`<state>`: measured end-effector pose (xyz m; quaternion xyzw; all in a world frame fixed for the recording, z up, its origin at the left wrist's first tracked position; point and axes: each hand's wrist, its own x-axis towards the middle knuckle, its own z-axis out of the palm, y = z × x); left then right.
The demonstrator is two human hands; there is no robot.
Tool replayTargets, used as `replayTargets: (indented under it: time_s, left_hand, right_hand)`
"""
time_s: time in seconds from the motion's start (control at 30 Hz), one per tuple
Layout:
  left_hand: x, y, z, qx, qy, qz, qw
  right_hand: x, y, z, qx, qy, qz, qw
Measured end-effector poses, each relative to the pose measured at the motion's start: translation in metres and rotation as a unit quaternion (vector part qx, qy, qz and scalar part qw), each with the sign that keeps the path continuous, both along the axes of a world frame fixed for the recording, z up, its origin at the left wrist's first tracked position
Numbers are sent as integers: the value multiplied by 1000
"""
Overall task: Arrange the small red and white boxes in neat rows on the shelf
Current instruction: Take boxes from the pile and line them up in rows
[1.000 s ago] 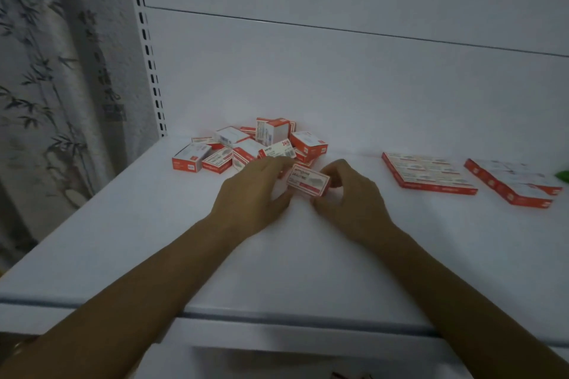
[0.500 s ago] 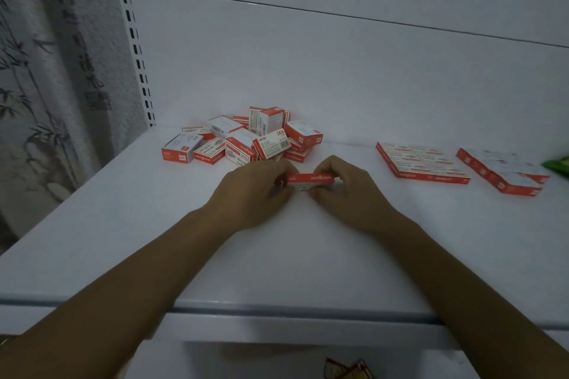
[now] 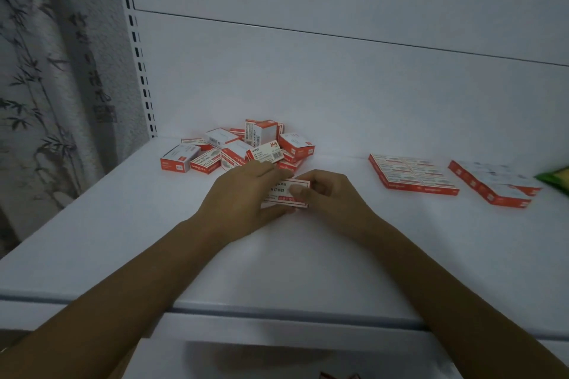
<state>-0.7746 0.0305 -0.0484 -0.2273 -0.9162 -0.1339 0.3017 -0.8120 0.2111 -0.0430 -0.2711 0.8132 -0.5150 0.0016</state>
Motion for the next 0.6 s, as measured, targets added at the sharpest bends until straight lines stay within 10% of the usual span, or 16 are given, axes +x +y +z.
replayTargets:
  time_s: [0.3, 0.6]
  left_hand:
    - [4, 12, 10, -30, -36, 5, 999]
    - [-13, 103, 14, -16, 23, -33, 999]
  right_hand:
    - [0, 22, 15, 189, 151, -3, 970]
    - [1, 117, 30, 79, 105, -47, 990]
